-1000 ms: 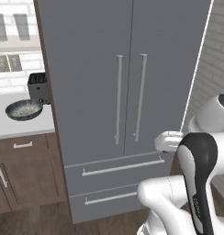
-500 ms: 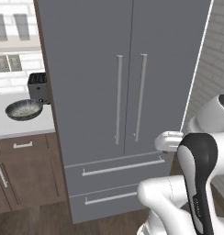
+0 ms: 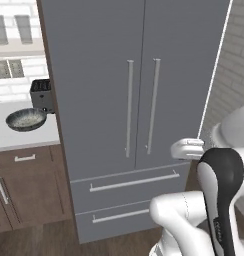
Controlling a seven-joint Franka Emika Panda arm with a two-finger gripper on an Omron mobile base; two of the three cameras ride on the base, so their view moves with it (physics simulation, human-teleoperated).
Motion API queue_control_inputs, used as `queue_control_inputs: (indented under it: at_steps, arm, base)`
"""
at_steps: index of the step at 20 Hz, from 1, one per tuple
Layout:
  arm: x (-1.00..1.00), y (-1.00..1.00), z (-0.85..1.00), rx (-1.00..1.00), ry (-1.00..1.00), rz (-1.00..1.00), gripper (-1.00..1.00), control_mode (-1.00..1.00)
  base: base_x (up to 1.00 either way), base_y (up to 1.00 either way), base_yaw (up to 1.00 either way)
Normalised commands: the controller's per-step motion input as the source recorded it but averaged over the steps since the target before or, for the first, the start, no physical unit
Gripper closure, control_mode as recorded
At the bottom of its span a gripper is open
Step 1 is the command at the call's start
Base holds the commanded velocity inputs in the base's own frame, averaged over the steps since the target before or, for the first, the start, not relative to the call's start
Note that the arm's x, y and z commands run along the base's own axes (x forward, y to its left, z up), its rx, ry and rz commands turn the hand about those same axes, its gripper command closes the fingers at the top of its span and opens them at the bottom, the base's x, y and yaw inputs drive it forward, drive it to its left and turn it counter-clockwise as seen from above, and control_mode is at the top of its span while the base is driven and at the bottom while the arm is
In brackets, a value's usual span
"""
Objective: Grab a lemon wedge from the fridge and one ice cube from the ice bowl, and put them in the glass of lemonade.
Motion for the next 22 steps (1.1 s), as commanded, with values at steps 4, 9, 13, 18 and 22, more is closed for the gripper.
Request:
queue_control_inputs:
  at_steps: [4,9,13,18,22]
  arm:
    - [0.05,-0.01,1.00,-0.08,-0.40,0.01,-1.00,-1.00]
    - [0.68,-0.31,1.00,-0.19,-0.14,0.01,-1.00,-1.00]
    - [1.00,-0.38,0.25,-0.03,0.01,0.01,-1.00,-1.00]
    - [1.00,-0.07,-0.39,0.00,0.00,0.04,-1.00,-1.00]
    - [1.00,0.00,-0.76,0.00,0.00,0.06,-1.00,-1.00]
  base:
    - [0.00,0.00,0.00]
    - [0.00,0.00,0.00]
    - [0.00,0.00,0.00]
    - [0.00,0.00,0.00]
    - [0.00,0.00,0.00]
